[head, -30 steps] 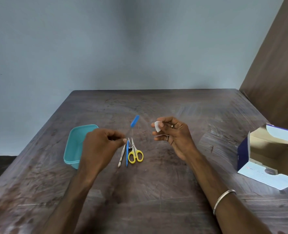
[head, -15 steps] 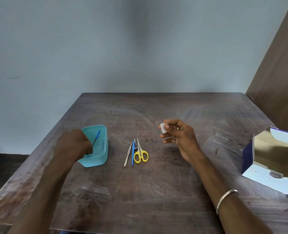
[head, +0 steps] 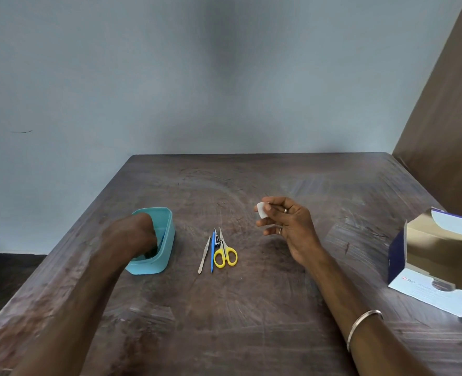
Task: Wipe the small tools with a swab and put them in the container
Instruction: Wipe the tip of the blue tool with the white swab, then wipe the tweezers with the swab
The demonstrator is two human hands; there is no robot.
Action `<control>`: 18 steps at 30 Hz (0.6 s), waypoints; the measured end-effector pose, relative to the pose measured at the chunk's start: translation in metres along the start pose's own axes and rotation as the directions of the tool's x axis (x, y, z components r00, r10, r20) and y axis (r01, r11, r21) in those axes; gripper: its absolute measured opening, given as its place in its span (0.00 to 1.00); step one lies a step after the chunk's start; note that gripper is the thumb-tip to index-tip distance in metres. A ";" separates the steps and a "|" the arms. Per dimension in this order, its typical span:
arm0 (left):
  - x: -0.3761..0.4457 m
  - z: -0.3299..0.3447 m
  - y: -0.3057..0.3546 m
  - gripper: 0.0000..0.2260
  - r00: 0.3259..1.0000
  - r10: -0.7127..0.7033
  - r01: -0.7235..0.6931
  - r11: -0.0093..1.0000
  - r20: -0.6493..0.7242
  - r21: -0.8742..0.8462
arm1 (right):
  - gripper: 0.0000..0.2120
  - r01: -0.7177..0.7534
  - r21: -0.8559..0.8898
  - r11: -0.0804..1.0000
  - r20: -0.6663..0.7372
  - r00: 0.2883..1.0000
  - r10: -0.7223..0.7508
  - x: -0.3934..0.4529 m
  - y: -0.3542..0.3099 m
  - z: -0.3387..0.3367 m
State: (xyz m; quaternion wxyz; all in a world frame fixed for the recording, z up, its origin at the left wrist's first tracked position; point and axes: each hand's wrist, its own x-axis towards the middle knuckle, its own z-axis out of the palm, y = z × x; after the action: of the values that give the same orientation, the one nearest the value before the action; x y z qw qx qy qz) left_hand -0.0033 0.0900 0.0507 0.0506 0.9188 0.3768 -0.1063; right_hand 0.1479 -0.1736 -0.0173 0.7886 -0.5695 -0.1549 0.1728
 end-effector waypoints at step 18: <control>-0.053 0.011 0.069 0.09 0.867 0.198 -0.200 0.979 -0.458 0.044 | 0.04 -0.042 -0.049 0.998 -0.035 0.999 0.040 0.000 0.001 -0.003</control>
State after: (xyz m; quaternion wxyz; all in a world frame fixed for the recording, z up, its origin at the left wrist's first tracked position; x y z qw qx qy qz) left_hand 0.0063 0.0029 0.0538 -0.0271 0.9515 0.2817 0.1208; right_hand 0.1490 -0.1754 -0.0194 0.7729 -0.5950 -0.1338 0.1753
